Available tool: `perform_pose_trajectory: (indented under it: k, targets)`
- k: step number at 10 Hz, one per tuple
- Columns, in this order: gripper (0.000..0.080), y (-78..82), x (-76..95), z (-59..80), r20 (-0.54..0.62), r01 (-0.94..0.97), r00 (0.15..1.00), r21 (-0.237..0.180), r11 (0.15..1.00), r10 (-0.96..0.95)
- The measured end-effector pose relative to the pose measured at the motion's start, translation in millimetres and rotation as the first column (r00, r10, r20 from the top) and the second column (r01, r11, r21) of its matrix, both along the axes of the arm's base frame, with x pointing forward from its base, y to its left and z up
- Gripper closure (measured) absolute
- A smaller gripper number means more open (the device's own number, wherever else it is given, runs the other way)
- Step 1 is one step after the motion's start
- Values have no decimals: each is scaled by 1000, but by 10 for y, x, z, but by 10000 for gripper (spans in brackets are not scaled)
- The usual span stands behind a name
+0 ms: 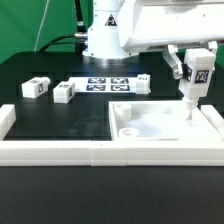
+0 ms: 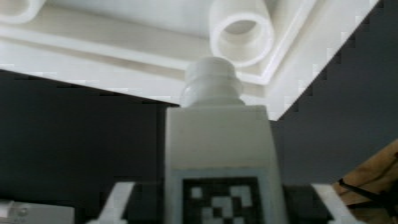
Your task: Assemble one leg
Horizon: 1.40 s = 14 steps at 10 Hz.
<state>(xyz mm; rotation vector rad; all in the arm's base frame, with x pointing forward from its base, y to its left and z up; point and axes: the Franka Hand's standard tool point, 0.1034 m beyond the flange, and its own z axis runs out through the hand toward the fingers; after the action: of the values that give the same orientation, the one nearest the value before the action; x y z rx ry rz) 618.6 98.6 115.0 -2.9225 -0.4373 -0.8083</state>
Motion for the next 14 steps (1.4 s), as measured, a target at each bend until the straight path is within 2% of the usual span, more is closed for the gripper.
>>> perform_pose_trajectory:
  k: [1, 2, 5, 8, 14]
  targets:
    - [514, 78, -87, -45, 43, 2, 999, 11, 1000, -3]
    - [514, 174, -148, -134, 27, -5, 1000, 16, 1000, 4]
    - [514, 244, -95, -249, 24, -10, 1000, 22, 1000, 10]
    - [514, 197, -100, -350, 14, -11, 1000, 17, 1000, 11]
    - [514, 143, 33, -380, 50, -15, 999, 13, 1000, 15]
